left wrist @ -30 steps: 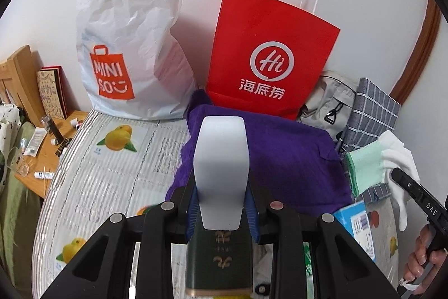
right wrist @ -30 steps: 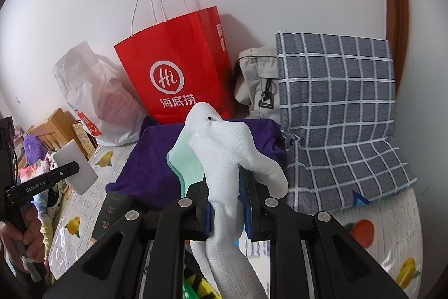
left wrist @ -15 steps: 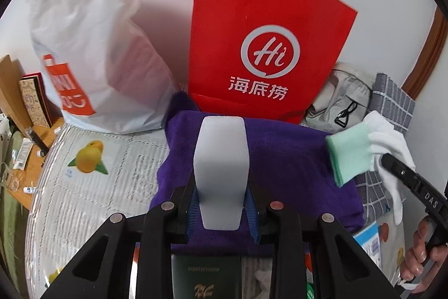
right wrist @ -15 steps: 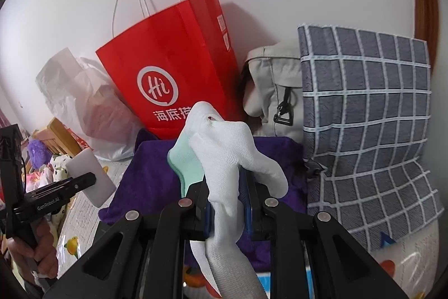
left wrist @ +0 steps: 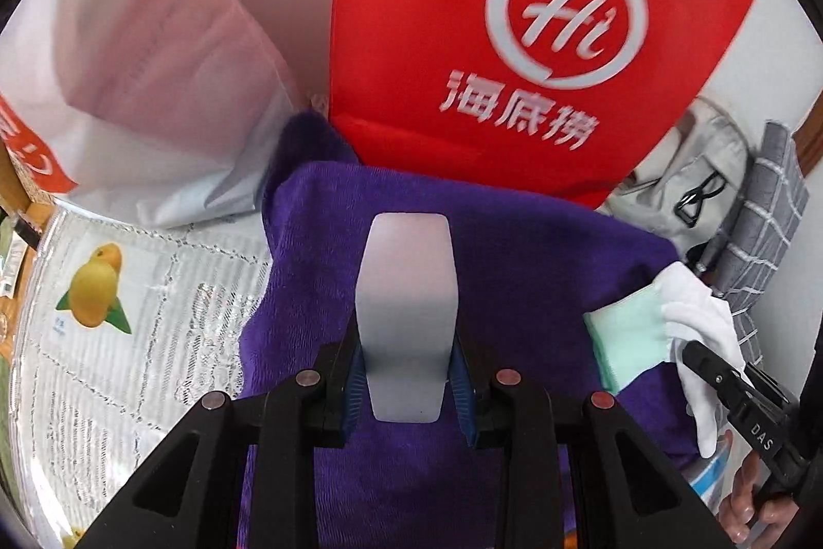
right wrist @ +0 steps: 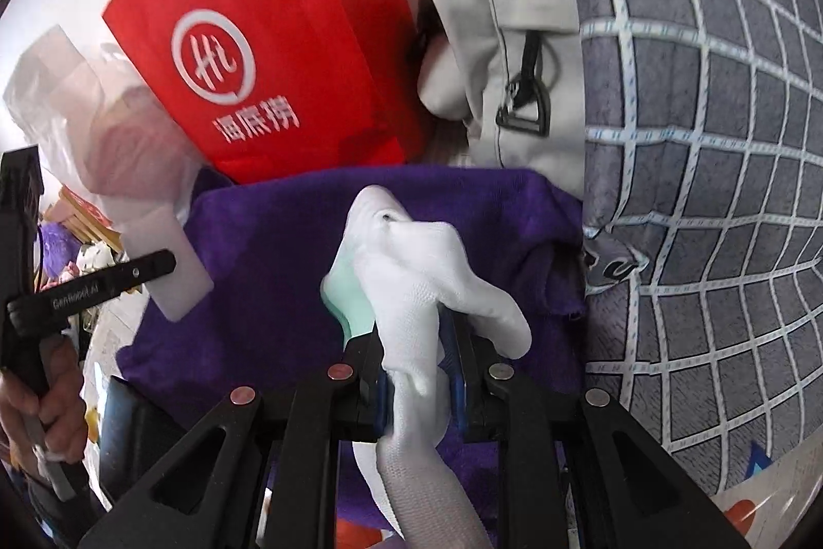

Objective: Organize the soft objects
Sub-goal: 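Carry the white glove with the right gripper onto the purple towel and release, then grasp the green wet-wipe pack with the right gripper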

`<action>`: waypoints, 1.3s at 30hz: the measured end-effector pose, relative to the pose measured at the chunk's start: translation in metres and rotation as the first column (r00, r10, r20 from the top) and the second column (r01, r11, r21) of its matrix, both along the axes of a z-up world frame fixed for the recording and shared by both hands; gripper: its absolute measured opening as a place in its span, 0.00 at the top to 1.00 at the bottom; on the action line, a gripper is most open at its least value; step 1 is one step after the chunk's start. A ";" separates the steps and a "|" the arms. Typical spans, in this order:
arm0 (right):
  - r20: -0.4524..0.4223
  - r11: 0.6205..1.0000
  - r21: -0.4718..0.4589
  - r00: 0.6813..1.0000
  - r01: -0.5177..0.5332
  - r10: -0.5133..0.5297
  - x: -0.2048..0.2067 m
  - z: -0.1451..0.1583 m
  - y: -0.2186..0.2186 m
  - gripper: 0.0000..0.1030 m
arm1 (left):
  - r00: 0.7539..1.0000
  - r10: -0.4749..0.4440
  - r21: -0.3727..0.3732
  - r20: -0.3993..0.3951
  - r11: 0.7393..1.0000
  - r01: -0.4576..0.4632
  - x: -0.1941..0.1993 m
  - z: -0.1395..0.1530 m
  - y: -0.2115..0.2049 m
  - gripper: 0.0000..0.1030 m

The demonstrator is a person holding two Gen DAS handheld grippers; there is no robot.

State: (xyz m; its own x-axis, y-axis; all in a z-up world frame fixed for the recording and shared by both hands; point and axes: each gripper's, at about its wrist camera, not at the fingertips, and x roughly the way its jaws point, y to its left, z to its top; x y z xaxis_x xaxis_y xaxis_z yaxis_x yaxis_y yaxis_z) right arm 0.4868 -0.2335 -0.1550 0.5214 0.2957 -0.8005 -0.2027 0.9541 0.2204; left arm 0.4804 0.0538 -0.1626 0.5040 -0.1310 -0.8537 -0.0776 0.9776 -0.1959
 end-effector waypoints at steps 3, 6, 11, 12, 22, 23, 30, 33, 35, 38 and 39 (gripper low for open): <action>-0.023 1.000 -0.006 1.000 0.002 -0.002 0.002 -0.007 0.000 0.80 | 1.000 0.001 -0.035 -0.011 0.999 -0.001 0.005 -0.008 0.003 0.73; -0.033 1.000 0.000 0.999 -0.003 0.003 0.002 -0.010 -0.002 0.65 | 1.000 0.003 -0.056 -0.014 0.998 -0.004 0.006 -0.010 0.004 0.70; 0.006 0.999 -0.014 0.999 -0.032 0.032 -0.005 -0.003 0.001 0.46 | 1.000 -0.006 -0.048 0.014 0.999 0.006 0.005 -0.004 0.001 0.47; 0.016 0.999 -0.013 0.999 -0.041 0.041 -0.006 0.000 0.002 0.43 | 1.000 -0.007 -0.047 0.023 0.999 0.008 0.004 -0.002 0.001 0.42; 0.106 1.000 -0.013 0.994 -0.020 0.022 -0.020 0.025 0.000 0.26 | 0.998 0.008 -0.032 0.069 0.999 -0.006 -0.006 0.020 0.006 0.34; 0.114 1.000 -0.010 0.993 -0.009 0.010 -0.022 0.028 -0.001 0.26 | 0.997 0.010 -0.029 0.071 1.000 -0.008 -0.009 0.022 0.007 0.34; 0.164 0.997 -0.063 0.986 0.036 -0.025 -0.053 0.045 0.001 0.26 | 0.987 0.037 -0.029 0.154 0.999 -0.033 -0.049 0.045 0.011 0.34; 0.119 0.999 -0.042 0.993 -0.004 0.009 -0.074 0.046 0.002 0.26 | 0.988 0.023 -0.041 0.151 0.999 -0.017 -0.071 0.051 0.012 0.34; 0.111 0.999 -0.032 0.993 -0.036 0.039 -0.092 0.047 0.005 0.26 | 0.988 0.017 -0.049 0.155 0.999 -0.009 -0.088 0.054 0.013 0.34; 0.123 0.997 -0.060 0.990 -0.055 0.062 -0.123 0.044 0.015 0.26 | 0.989 0.006 -0.068 0.146 0.998 0.004 -0.114 0.057 0.017 0.34; 0.122 0.996 -0.073 0.990 -0.060 0.068 -0.135 0.043 0.018 0.26 | 0.990 0.004 -0.078 0.140 0.997 0.007 -0.123 0.057 0.019 0.34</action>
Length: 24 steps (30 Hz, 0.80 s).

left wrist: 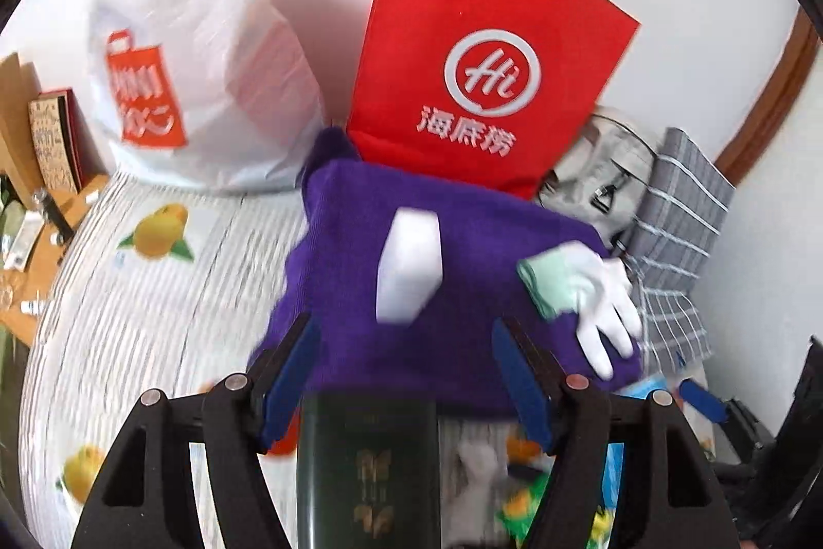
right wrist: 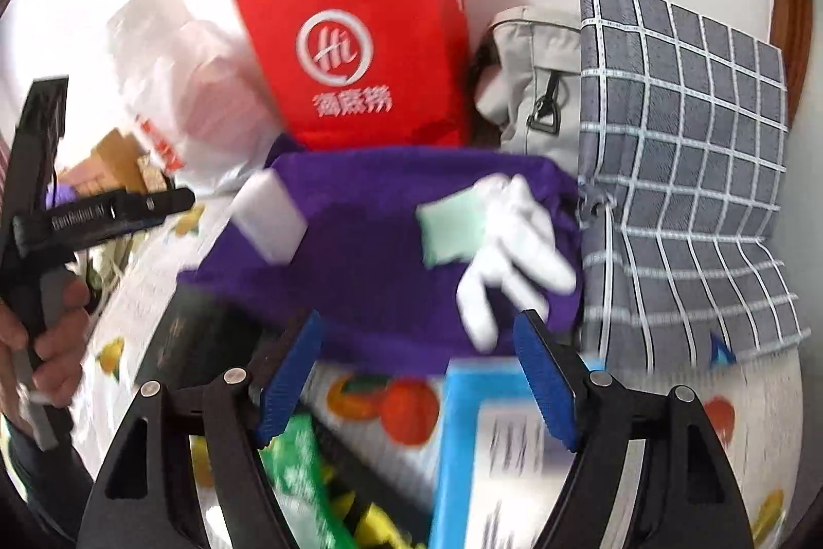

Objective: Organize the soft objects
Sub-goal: 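Grasp the green wet-wipe pack with the right gripper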

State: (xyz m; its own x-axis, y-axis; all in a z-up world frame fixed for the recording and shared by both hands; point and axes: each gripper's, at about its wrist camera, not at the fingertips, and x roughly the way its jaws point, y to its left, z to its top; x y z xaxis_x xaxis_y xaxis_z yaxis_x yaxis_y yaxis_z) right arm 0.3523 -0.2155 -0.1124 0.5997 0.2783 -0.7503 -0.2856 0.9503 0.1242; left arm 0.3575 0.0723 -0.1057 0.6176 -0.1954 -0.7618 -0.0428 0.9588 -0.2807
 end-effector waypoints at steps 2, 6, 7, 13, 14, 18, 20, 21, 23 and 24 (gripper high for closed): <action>-0.008 1.000 -0.014 1.000 -0.014 0.014 -0.021 -0.003 0.004 0.26 | 1.000 0.001 -0.010 -0.011 1.000 -0.002 -0.015 -0.001 0.003 0.34; -0.051 1.000 -0.013 0.999 -0.019 0.019 -0.063 -0.011 0.005 0.26 | 1.000 -0.006 -0.008 -0.014 1.000 0.006 -0.048 -0.001 0.005 0.34; -0.065 1.000 -0.005 0.998 -0.016 0.016 -0.077 -0.013 0.002 0.26 | 1.000 -0.012 -0.010 -0.012 1.000 0.012 -0.059 -0.002 0.005 0.34; -0.079 1.000 -0.006 0.997 0.008 -0.008 -0.137 -0.022 -0.008 0.26 | 0.999 -0.029 -0.074 -0.032 0.997 0.027 -0.103 -0.011 0.003 0.34; -0.082 1.000 -0.012 0.996 0.014 -0.015 -0.143 -0.025 -0.010 0.26 | 0.999 -0.027 -0.076 -0.026 0.997 0.025 -0.109 -0.011 0.002 0.34; -0.116 1.000 -0.002 0.993 0.017 -0.017 -0.164 -0.041 -0.011 0.26 | 1.000 -0.018 -0.070 -0.006 0.997 0.018 -0.134 -0.013 -0.004 0.34; -0.133 1.000 -0.005 0.991 0.014 -0.015 -0.171 -0.050 -0.009 0.26 | 1.000 -0.021 -0.078 -0.012 0.997 0.020 -0.145 -0.018 -0.006 0.34; -0.136 1.000 -0.011 0.991 0.011 -0.012 -0.174 -0.053 -0.007 0.26 | 1.000 -0.024 -0.079 -0.017 0.997 0.023 -0.150 -0.020 -0.008 0.34; -0.133 0.999 -0.040 0.991 0.005 -0.010 -0.178 -0.062 -0.001 0.26 | 0.999 -0.027 -0.063 -0.032 0.998 0.025 -0.160 -0.028 -0.011 0.34; -0.126 0.998 -0.054 0.992 0.008 -0.015 -0.180 -0.066 0.002 0.26 | 0.999 -0.027 -0.052 -0.041 0.998 0.024 -0.164 -0.031 -0.011 0.34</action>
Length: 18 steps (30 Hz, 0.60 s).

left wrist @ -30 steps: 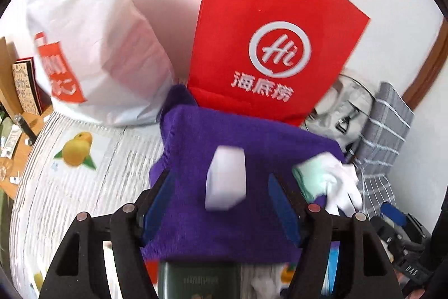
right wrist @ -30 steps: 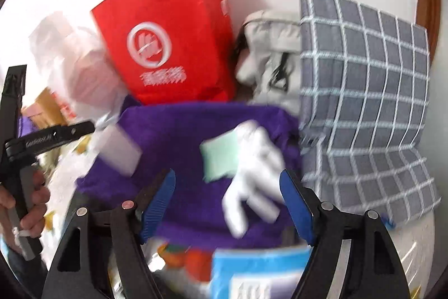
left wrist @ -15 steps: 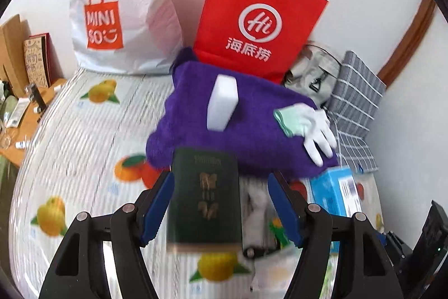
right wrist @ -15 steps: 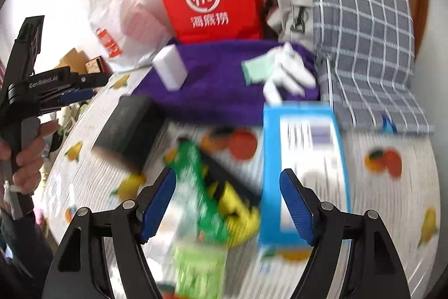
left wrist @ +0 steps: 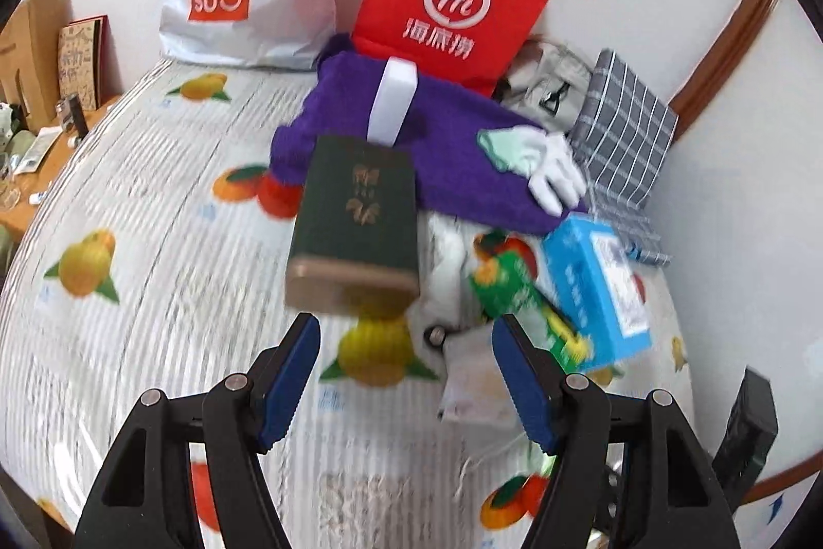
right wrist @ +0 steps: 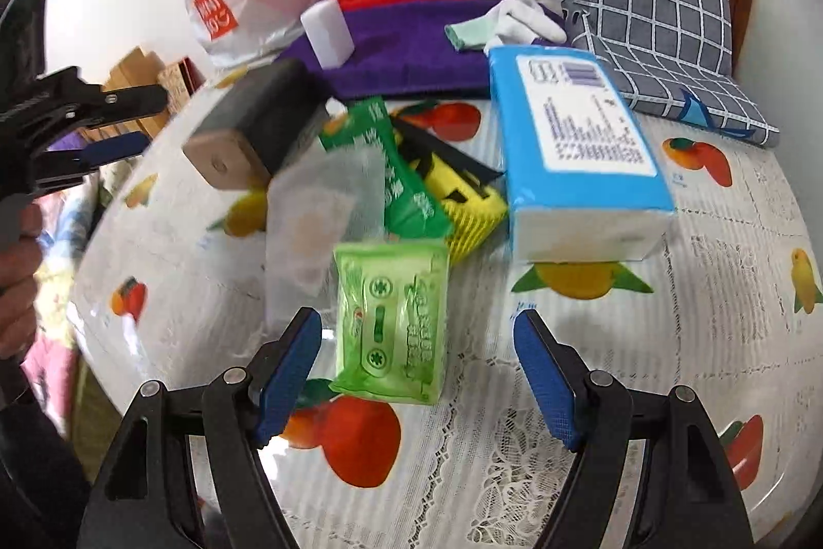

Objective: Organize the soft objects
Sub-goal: 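Grasp the green wet-wipe pack with the right gripper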

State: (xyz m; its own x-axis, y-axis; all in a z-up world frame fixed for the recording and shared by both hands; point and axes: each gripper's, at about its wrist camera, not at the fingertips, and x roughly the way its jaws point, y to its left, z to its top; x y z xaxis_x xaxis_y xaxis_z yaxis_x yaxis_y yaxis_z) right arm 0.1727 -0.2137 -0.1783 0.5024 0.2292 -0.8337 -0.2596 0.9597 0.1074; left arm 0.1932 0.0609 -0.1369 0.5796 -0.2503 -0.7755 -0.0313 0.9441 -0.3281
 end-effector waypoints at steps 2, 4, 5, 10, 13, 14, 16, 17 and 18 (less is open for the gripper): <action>0.015 1.000 -0.017 1.000 0.010 -0.010 0.000 -0.008 0.005 0.26 | 1.000 -0.001 0.022 -0.013 1.000 0.002 -0.009 -0.006 0.000 0.34; 0.015 0.999 -0.025 1.000 0.024 -0.024 0.002 -0.018 0.010 0.26 | 1.000 0.006 0.035 -0.019 0.999 -0.006 -0.018 -0.011 0.001 0.34; 0.010 0.999 -0.031 1.000 0.024 -0.024 0.004 -0.023 0.013 0.30 | 1.000 0.008 0.036 -0.022 0.999 -0.007 -0.020 -0.013 0.002 0.34; 0.055 1.000 0.001 0.998 -0.012 0.012 -0.005 -0.020 0.013 0.52 | 0.999 0.009 0.028 -0.036 1.000 -0.008 -0.026 -0.021 -0.001 0.34; 0.094 1.000 -0.013 0.995 -0.013 0.015 -0.014 -0.010 0.007 0.52 | 0.999 -0.023 0.027 -0.046 0.999 0.024 -0.025 -0.027 -0.015 0.34; 0.100 1.000 -0.001 0.995 -0.009 0.009 -0.017 -0.007 0.001 0.52 | 0.998 -0.033 0.030 -0.049 0.999 0.034 -0.025 -0.029 -0.021 0.34; 0.101 0.999 0.030 0.995 0.010 -0.013 -0.021 -0.003 -0.013 0.52 | 0.997 -0.061 0.038 -0.056 0.997 0.063 -0.023 -0.034 -0.033 0.34; 0.098 0.999 0.042 0.995 0.025 -0.029 -0.023 -0.002 -0.021 0.52 | 0.995 -0.075 0.042 -0.059 0.996 0.078 -0.022 -0.037 -0.040 0.34; 0.095 0.998 0.047 0.995 0.039 -0.044 -0.024 -0.001 -0.029 0.52 | 0.994 -0.087 0.045 -0.063 0.995 0.090 -0.021 -0.039 -0.047 0.34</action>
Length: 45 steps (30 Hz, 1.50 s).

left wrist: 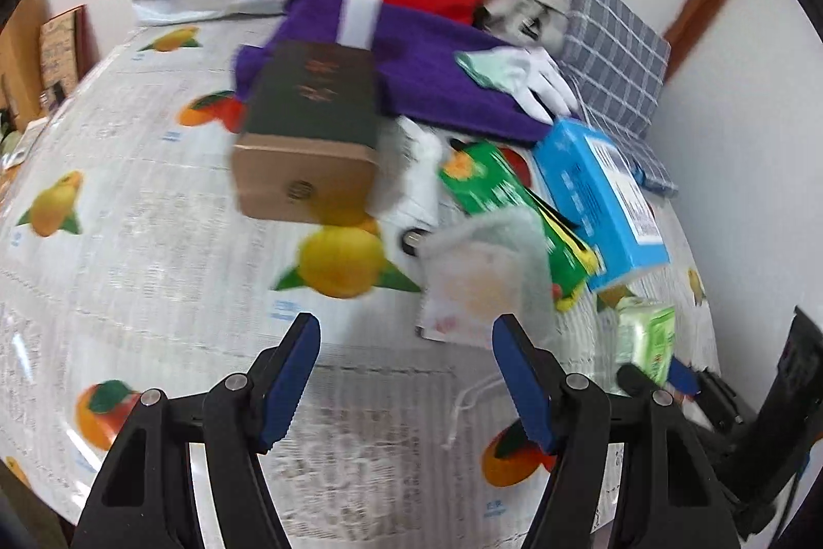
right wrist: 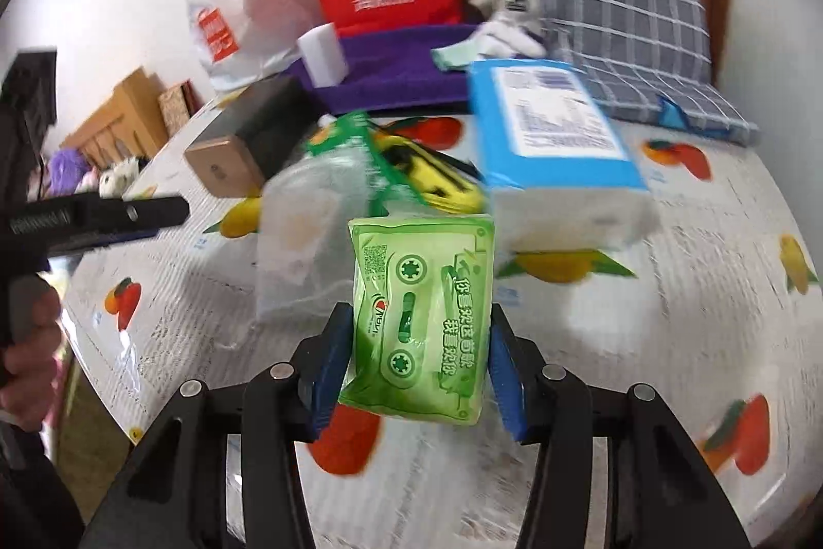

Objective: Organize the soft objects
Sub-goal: 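Grasp the green wet-wipe pack with the right gripper, then grasp the white mesh bag with the left gripper and lift it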

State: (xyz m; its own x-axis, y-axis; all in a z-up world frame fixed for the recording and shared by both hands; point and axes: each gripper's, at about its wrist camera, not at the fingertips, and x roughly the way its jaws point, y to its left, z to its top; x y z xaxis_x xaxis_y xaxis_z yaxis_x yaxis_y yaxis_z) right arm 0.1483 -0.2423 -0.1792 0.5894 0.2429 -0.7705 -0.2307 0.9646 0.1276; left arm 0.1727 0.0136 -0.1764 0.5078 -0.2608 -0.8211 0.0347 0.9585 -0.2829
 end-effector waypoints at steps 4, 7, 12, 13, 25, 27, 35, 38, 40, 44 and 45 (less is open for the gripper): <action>0.001 0.998 -0.035 0.998 0.057 -0.057 -0.004 -0.002 -0.027 0.52 | 0.999 -0.045 0.000 -0.027 0.999 0.045 0.007 -0.016 -0.026 0.34; -0.004 0.995 -0.048 0.996 0.091 -0.091 -0.005 -0.007 -0.043 0.52 | 0.997 -0.057 0.003 -0.050 0.998 0.057 0.012 -0.025 -0.039 0.34; -0.035 0.994 -0.030 0.993 0.110 -0.111 0.002 -0.021 -0.057 0.51 | 0.995 -0.070 0.006 -0.066 0.998 0.070 0.020 -0.033 -0.056 0.34; -0.038 0.994 -0.023 0.993 0.110 -0.111 0.002 -0.023 -0.058 0.51 | 0.996 -0.070 0.019 -0.064 0.997 0.071 0.022 -0.034 -0.060 0.34; -0.022 0.994 -0.005 0.994 0.107 -0.107 0.004 -0.031 -0.059 0.51 | 0.997 -0.079 0.010 -0.002 0.997 0.079 0.027 -0.028 -0.064 0.76; -0.019 0.994 -0.010 0.994 0.108 -0.108 0.004 -0.031 -0.058 0.50 | 0.996 -0.090 -0.005 0.011 0.996 0.090 0.024 -0.024 -0.062 0.87; -0.018 0.993 -0.018 0.993 0.114 -0.115 0.004 -0.030 -0.057 0.50 | 0.995 -0.092 -0.063 0.043 0.994 0.094 0.006 -0.008 -0.038 0.91; -0.023 0.993 -0.025 0.993 0.118 -0.119 0.003 -0.029 -0.056 0.50 | 0.997 -0.060 -0.069 0.043 0.996 0.063 -0.001 -0.004 -0.019 0.91; -0.026 0.992 -0.028 0.992 0.121 -0.122 0.002 -0.029 -0.056 0.50 | 0.999 -0.033 -0.062 0.030 0.997 0.035 -0.004 -0.004 -0.005 0.91; -0.028 0.991 -0.042 0.992 0.126 -0.127 0.000 -0.029 -0.054 0.50 | 0.999 0.036 0.003 -0.023 0.999 -0.036 -0.011 -0.014 0.026 0.91; -0.029 0.991 -0.045 0.991 0.126 -0.127 0.000 -0.029 -0.053 0.50 | 0.997 0.059 0.029 -0.042 0.998 -0.058 -0.012 -0.017 0.033 0.91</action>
